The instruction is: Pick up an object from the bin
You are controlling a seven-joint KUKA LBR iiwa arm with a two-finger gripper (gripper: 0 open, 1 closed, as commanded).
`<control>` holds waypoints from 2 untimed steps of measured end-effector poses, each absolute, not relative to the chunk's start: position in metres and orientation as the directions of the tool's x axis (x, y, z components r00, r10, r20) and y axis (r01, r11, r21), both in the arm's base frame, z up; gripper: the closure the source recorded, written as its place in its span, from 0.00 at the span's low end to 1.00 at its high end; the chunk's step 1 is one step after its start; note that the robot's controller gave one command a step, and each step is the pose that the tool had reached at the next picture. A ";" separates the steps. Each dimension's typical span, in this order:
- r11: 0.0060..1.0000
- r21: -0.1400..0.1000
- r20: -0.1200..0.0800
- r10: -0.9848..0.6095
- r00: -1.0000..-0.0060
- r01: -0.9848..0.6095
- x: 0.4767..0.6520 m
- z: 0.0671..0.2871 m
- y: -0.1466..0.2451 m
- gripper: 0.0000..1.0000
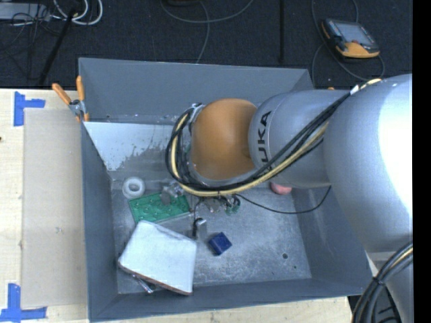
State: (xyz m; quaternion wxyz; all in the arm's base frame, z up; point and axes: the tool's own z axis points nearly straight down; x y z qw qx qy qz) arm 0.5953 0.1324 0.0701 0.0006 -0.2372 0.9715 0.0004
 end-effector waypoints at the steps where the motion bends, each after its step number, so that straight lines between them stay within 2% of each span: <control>1: 0.888 0.001 -0.011 -0.459 -0.888 -0.459 0.598 0.074 0.134 1.00; 2: 0.890 -0.001 -0.009 -0.456 -0.890 -0.456 0.578 0.188 0.146 1.00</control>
Offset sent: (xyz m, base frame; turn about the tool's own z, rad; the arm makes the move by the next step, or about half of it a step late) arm 0.0000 0.0000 0.0000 0.0000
